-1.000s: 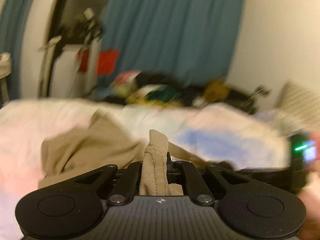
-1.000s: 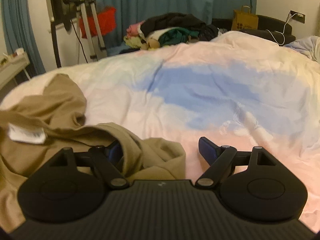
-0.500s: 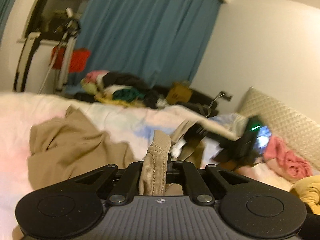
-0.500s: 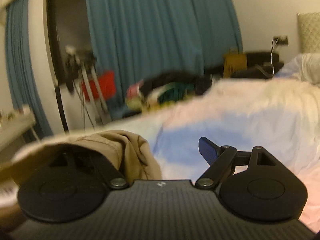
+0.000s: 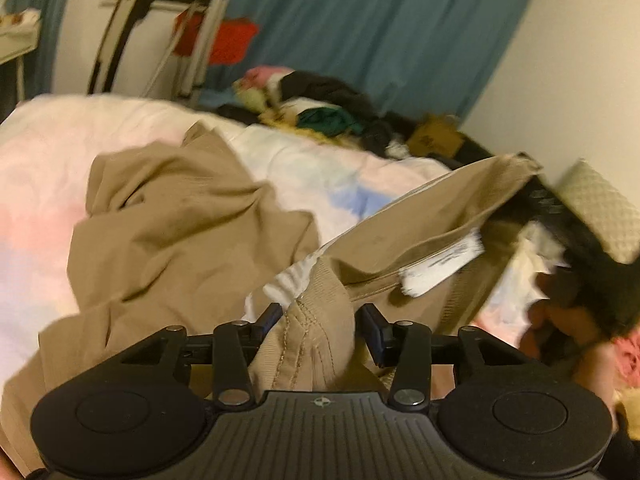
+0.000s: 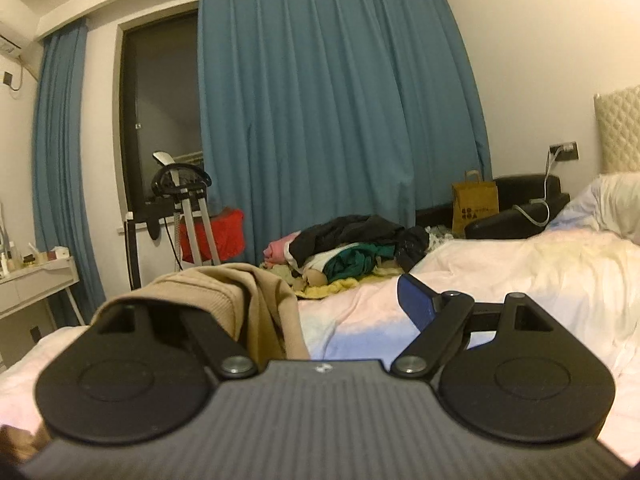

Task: Fold clothes

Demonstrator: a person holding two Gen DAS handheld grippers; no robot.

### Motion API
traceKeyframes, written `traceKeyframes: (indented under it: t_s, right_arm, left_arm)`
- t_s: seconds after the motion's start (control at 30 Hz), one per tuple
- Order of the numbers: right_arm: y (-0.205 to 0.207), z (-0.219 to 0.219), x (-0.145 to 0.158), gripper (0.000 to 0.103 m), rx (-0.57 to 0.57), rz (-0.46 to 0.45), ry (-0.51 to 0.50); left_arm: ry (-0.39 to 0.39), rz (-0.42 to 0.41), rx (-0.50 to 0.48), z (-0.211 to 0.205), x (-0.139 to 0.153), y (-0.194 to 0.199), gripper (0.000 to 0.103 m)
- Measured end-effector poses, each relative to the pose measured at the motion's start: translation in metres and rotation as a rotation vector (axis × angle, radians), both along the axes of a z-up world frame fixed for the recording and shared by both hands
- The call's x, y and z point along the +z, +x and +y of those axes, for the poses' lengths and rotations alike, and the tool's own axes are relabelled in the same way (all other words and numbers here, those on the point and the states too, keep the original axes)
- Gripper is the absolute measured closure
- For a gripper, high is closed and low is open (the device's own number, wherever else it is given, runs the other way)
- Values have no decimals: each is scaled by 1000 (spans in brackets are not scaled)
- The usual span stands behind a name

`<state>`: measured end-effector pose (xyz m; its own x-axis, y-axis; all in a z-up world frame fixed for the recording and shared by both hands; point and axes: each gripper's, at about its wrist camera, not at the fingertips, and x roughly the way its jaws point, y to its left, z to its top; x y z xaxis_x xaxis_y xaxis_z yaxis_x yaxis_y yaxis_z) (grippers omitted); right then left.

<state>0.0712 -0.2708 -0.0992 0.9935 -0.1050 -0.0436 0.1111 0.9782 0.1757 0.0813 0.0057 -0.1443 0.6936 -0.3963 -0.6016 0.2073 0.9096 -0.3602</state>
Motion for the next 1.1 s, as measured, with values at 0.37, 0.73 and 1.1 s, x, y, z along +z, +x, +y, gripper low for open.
traceKeyframes:
  t_s: [0.37, 0.73, 1.1]
  right_arm:
    - [-13, -5, -2, 22, -111, 50, -19]
    - [7, -9, -10, 22, -80, 234, 135]
    - [-17, 20, 111, 22, -43, 79, 261]
  left_arm:
    - [134, 43, 186, 30, 1, -10, 45]
    - [114, -162, 349, 52, 55, -8, 37]
    - [66, -452, 453, 76, 196, -10, 36]
